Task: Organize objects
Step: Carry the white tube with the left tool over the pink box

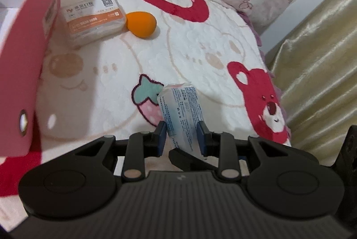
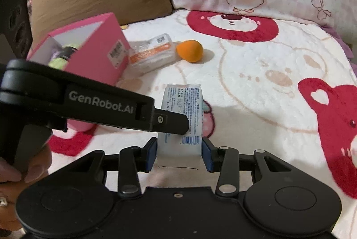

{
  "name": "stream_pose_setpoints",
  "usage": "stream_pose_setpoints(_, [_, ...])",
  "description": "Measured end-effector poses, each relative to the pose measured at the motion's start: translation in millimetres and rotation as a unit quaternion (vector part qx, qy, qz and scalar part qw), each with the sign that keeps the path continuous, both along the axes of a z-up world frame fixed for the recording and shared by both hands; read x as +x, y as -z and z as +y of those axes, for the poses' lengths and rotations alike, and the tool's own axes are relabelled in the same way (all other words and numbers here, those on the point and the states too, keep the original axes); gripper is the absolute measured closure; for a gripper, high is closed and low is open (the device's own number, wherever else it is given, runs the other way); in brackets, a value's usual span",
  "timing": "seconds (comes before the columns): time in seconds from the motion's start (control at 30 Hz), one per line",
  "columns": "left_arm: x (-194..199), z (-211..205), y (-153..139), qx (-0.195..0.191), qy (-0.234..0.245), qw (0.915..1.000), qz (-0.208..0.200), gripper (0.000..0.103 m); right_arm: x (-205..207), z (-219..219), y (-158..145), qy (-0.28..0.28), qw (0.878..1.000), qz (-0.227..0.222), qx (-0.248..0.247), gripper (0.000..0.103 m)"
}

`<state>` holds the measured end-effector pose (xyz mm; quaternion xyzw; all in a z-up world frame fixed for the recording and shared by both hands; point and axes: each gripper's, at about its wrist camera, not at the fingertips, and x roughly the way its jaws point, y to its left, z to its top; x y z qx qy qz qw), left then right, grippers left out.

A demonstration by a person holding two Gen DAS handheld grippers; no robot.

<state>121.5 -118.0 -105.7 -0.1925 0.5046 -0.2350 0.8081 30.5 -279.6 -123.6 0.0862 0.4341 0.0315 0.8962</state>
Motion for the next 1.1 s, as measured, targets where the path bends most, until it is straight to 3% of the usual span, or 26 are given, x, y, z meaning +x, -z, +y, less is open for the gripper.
stream_pose_setpoints(0.43, [-39,34,-56,0.048,0.035,0.9982,0.012,0.075,-30,50,-46,-0.024,1.000,0.014,0.012,0.054])
stream_pose_setpoints(0.67, [-57,57,-73,0.041,0.038,0.9981,0.026,0.075,-41,65,-66,-0.039,0.998,0.023,0.037,0.054])
stream_pose_setpoints(1.1, [-82,92,-92,0.020,0.009,0.9996,0.020,0.075,-53,106,-90,-0.081,0.997,0.012,-0.011,0.055])
